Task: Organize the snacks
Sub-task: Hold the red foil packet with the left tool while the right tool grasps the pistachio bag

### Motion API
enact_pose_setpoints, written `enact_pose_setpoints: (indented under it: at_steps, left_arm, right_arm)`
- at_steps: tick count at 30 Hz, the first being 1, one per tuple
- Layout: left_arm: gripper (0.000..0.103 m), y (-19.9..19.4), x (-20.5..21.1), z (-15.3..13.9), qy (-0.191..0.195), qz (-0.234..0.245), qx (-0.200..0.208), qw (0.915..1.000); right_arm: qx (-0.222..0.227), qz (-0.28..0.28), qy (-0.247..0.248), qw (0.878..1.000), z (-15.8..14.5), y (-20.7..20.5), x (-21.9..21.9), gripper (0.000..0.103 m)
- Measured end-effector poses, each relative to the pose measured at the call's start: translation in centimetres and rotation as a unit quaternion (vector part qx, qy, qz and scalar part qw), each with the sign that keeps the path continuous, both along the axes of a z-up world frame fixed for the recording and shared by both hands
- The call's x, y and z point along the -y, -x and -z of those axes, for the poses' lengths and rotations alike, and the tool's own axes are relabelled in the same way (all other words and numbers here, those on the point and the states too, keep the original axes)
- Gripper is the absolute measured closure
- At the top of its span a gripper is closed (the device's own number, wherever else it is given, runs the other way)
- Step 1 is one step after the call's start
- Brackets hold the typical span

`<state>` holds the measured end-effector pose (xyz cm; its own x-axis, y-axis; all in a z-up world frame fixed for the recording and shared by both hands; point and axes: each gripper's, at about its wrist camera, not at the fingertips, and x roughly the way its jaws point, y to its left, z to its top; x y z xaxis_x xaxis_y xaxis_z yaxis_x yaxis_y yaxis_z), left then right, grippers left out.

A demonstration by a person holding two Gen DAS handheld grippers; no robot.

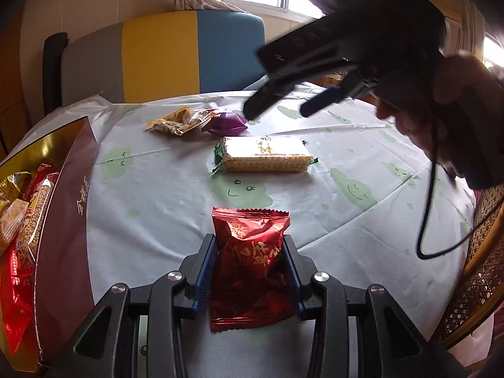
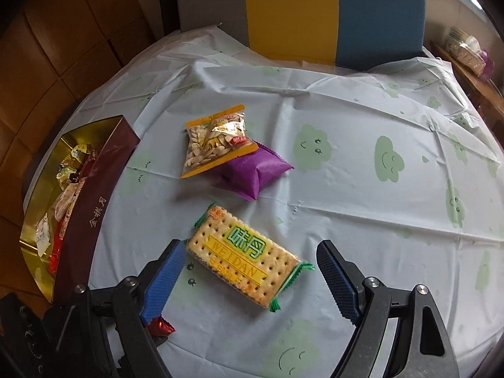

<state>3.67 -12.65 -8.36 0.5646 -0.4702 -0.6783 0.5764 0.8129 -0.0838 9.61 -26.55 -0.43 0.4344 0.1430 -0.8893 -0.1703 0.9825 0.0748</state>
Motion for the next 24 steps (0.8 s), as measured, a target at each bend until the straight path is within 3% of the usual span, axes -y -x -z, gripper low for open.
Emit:
enact_pose_setpoints:
  at_steps: [4, 10, 16, 17, 18, 19, 20, 21, 24]
  left_arm:
    - [0.062, 0.0, 0.0, 0.0, 0.006, 0.001, 0.000, 1.0000]
    - [0.062, 0.0, -0.2, 0.0, 0.012, 0.001, 0.000, 0.9999]
    - [0.063, -0.1, -0.4, 0.0, 0.019, 0.002, -0.005, 0.9998]
    - [0.063, -0.1, -0.4, 0.1, 0.021, 0.002, -0.006, 0.9998]
    - [0.062, -0.2, -0.4, 0.1, 0.021, 0.002, -0.006, 0.9998]
    - [0.063, -0.2, -0.4, 0.1, 0.022, 0.002, -0.006, 0.9997]
    - [0.063, -0.2, -0.4, 0.1, 0.022, 0.001, -0.005, 0.9997]
    - [0.063, -0.2, -0.4, 0.1, 0.023, 0.001, -0.005, 0.9997]
    - [0.063, -0.2, -0.4, 0.1, 0.021, 0.001, -0.003, 0.9998]
  right_arm:
    - [-0.003, -0.037, 0.013, 0.999, -0.4, -3.4, -2.8, 0.014]
    - [-0.039, -0.038, 0.042, 0.998, 1.2, -9.6, -5.8, 0.003]
    - [-0.058, -0.087, 0.126, 0.987, 3.8, -12.6, -9.1, 0.004]
    - [-0.060, -0.094, 0.156, 0.981, 4.5, -12.7, -9.7, 0.006]
    - [-0.049, -0.098, 0.168, 0.980, 4.7, -12.7, -10.0, 0.031]
    - [-0.042, -0.101, 0.153, 0.982, 4.5, -12.5, -10.1, 0.046]
    - [-0.037, -0.103, 0.144, 0.984, 4.1, -12.3, -10.2, 0.049]
    - [-0.033, -0.106, 0.143, 0.983, 3.8, -12.0, -10.3, 0.058]
    - [-0.017, -0.114, 0.142, 0.983, 2.6, -10.7, -10.3, 0.061]
